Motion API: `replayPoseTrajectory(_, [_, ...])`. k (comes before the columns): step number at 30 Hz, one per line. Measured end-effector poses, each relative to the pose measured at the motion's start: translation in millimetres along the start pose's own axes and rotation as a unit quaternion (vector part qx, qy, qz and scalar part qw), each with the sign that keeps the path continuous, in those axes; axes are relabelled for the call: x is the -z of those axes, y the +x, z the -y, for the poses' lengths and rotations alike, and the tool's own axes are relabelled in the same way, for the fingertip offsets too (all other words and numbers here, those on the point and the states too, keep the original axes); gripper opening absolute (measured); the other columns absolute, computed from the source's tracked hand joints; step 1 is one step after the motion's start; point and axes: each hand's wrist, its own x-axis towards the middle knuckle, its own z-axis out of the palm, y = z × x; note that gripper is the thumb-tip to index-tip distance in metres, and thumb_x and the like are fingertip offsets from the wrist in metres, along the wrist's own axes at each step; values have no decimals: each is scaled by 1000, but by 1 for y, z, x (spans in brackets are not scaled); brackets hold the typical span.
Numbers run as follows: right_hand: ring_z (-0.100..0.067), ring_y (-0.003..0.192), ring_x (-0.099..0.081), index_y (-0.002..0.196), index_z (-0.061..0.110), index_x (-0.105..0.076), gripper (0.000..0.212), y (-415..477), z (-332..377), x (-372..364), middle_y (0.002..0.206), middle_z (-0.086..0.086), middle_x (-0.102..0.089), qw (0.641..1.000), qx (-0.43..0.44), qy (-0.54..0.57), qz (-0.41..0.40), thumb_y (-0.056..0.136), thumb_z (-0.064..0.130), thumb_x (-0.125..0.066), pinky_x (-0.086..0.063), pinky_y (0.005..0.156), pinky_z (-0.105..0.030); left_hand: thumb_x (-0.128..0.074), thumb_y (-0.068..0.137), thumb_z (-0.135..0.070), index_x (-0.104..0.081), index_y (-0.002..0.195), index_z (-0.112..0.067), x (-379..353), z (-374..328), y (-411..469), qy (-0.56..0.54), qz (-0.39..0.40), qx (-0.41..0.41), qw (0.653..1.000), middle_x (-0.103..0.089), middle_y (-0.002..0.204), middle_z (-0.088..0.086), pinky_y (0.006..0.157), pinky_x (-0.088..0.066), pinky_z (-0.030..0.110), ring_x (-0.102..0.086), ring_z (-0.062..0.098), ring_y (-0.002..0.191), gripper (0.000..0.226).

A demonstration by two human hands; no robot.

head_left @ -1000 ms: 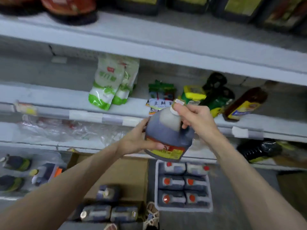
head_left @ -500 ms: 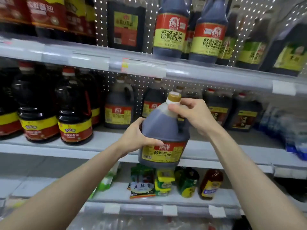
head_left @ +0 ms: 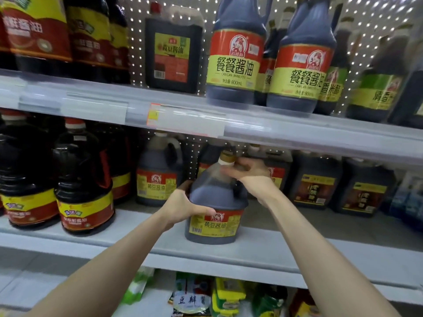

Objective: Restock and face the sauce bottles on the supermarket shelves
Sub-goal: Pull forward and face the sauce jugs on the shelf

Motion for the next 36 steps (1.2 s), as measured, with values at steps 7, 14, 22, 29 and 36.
replayPoseTrajectory(7, [15,73,-54,115,15,-64,30,8,-13,-6,90,16,-62,999,23,10,22,86,15,-70,-41,62,2,-91,58,-18,-47,119,-24,-3,11,9,-44,4,8,999,-69,105,-1,80,-59,35,-68,16,95,75])
replayPoseTrajectory(14, [-11,112,-46,135,29,-45,59,-4,-34,-9,126,9,-49,999,12,-32,-2,84,22,-73,-44,86,-25,-82,72,-21,-41,137,-26,-12,19,3,-77,-10,-19,997,-69,110,-2,80,-59,33,-68,13,96,77])
replayPoseTrajectory(22, [-19,114,-59,152,36,-12,82,-27,-82,-24,141,0,-51,995,-95,18,11,87,52,-60,-52,95,-42,-54,96,-26,-47,111,-39,-19,20,-20,-111,-7,17,994,-66,103,-10,57,-52,17,-64,2,87,21])
replayPoseTrajectory(29, [-21,115,-58,152,33,-15,85,-18,-95,-29,142,-1,-50,992,-108,59,-15,85,51,-63,-51,96,-45,-53,96,-33,-38,142,-27,-18,21,-12,-138,-39,26,989,-65,116,0,68,-56,32,-65,14,99,48])
replayPoseTrajectory(36, [-28,127,-49,151,39,-14,86,6,-106,-35,150,-3,-40,991,-117,64,-29,83,54,-65,-45,103,-49,-53,97,-31,-22,149,-36,-17,22,10,-157,-54,21,986,-60,126,4,82,-56,42,-64,20,102,61])
